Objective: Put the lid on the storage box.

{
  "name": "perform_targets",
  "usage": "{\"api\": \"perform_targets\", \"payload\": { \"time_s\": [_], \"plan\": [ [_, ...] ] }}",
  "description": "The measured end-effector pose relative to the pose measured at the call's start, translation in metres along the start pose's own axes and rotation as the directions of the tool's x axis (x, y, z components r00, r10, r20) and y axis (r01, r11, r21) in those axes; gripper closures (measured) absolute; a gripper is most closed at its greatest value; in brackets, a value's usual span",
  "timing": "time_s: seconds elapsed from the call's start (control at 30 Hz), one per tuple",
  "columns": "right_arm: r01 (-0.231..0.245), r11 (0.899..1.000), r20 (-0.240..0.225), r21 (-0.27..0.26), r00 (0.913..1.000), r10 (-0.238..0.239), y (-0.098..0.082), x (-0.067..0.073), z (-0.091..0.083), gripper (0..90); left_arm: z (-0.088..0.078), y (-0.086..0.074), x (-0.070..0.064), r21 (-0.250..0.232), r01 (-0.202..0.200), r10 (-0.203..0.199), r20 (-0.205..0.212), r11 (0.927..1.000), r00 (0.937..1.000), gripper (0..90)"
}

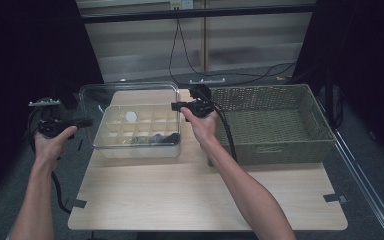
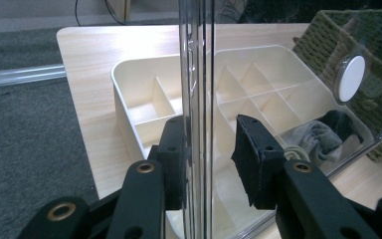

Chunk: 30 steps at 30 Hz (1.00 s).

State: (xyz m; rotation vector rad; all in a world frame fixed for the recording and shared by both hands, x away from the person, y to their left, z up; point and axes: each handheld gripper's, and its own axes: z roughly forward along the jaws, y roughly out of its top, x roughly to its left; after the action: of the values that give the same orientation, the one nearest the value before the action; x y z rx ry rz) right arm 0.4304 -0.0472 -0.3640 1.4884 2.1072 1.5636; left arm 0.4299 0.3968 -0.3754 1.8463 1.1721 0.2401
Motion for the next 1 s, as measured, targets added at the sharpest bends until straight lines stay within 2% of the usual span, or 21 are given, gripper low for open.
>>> {"api": "perform_targets", "payload": {
  "time_s": [0.03, 0.07, 0.13, 0.3, 0.37, 0.47, 0.6, 0.73, 0.9, 1.0],
  "plan": [
    [-0.002, 1.000, 0.002, 0.001, 1.0000, 0.002, 0.000, 0.000, 0.001, 72.6, 0.000, 0.000, 0.000, 0.000, 0.000, 0.000, 0.000, 1.0000, 1.0000, 66.2],
    [-0.003, 1.000, 0.004, 0.004, 1.0000, 0.003, -0.001, -0.001, 0.002, 72.6, 0.005, 0.000, 0.001, 0.036, -0.011, 0.011, -0.015, 0.9993, 0.9998, 65.8],
    [-0.008, 1.000, 0.008, 0.009, 0.9999, 0.008, -0.001, -0.002, 0.005, 72.9, 0.008, 0.000, 0.002, 0.040, -0.011, 0.012, -0.025, 0.9992, 0.9996, 64.6],
    [-0.009, 1.000, 0.013, 0.015, 0.9999, 0.009, -0.001, -0.005, 0.010, 72.8, 0.013, 0.001, 0.006, 0.043, 0.001, 0.000, -0.019, 0.9991, 0.9998, 63.8],
    [-0.012, 1.000, 0.018, 0.017, 0.9998, 0.011, -0.001, -0.006, 0.011, 72.6, 0.017, 0.001, 0.007, 0.046, 0.012, -0.011, -0.021, 0.9989, 0.9997, 62.4],
    [-0.018, 1.000, 0.024, 0.022, 0.9996, 0.017, -0.001, -0.009, 0.014, 71.9, 0.021, 0.000, 0.011, 0.036, 0.037, -0.037, -0.004, 0.9986, 0.9993, 61.3],
    [-0.026, 0.999, 0.032, 0.032, 0.9992, 0.025, 0.000, -0.013, 0.020, 70.3, 0.026, -0.001, 0.013, 0.034, 0.051, -0.050, -0.005, 0.9981, 0.9987, 60.0],
    [-0.025, 0.999, 0.055, 0.040, 0.9982, 0.023, -0.001, -0.015, 0.026, 68.1, 0.031, 0.002, 0.014, 0.067, 0.034, -0.033, -0.011, 0.9972, 0.9994, 57.3],
    [-0.031, 0.998, 0.065, 0.045, 0.9975, 0.028, -0.002, -0.018, 0.031, 66.3, 0.035, 0.003, 0.017, 0.080, 0.028, -0.028, -0.002, 0.9964, 0.9996, 56.4],
    [-0.033, 0.998, 0.078, 0.053, 0.9966, 0.028, -0.003, -0.020, 0.035, 64.5, 0.040, 0.002, 0.018, 0.076, 0.046, -0.046, -0.002, 0.9960, 0.9989, 53.8]
  ]
}}
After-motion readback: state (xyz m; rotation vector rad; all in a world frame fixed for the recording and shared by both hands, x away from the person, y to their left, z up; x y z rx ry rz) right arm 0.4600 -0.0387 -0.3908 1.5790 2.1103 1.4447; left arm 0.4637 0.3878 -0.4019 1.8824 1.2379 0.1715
